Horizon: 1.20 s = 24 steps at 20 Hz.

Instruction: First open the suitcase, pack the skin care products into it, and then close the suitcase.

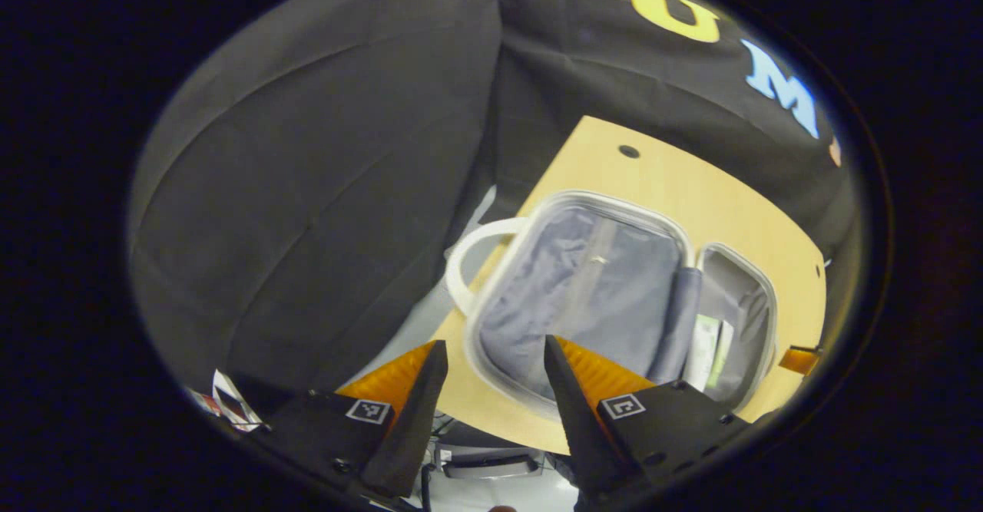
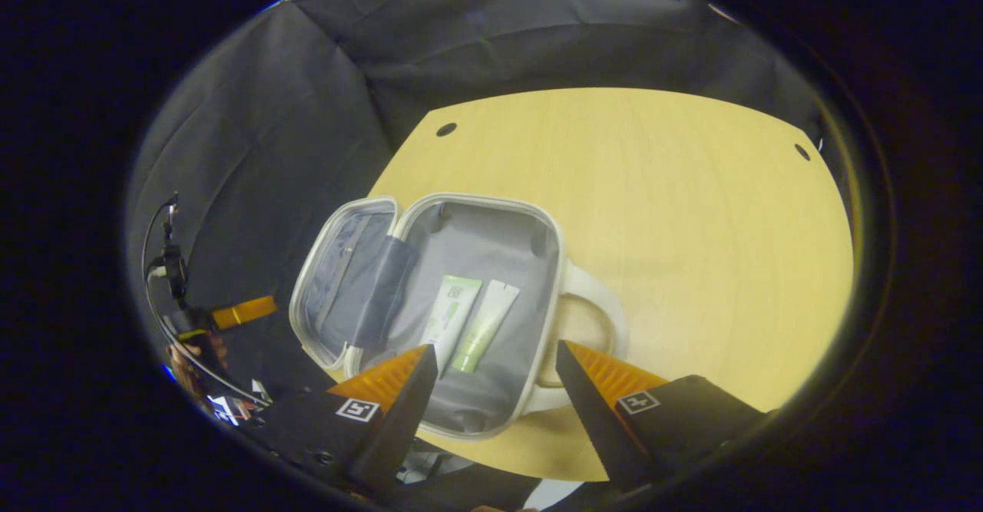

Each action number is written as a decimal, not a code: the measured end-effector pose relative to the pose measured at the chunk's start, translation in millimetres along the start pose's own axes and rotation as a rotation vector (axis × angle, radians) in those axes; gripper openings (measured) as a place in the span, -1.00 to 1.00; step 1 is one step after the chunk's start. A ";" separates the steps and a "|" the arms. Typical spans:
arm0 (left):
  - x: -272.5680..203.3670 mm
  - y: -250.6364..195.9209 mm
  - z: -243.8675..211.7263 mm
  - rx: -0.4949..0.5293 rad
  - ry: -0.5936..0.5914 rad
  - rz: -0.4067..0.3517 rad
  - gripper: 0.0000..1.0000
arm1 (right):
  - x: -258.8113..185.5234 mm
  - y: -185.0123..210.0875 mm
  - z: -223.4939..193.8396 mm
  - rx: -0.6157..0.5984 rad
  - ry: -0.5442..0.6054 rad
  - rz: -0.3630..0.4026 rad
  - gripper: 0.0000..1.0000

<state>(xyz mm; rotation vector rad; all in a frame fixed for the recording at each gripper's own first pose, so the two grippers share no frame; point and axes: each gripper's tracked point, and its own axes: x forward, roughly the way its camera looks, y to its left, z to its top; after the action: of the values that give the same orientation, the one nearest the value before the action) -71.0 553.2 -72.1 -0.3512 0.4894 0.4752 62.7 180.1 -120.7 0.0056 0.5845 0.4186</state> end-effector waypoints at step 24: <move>211.9 26.9 43.8 -0.667 0.213 -0.173 0.27 | -33.0 -98.6 -43.0 0.173 0.055 -0.177 0.90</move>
<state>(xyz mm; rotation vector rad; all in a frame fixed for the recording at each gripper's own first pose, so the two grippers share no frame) 96.1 668.2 -152.0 -1.0853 0.4923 0.4246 52.4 72.3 -151.1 0.1076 0.6679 0.1963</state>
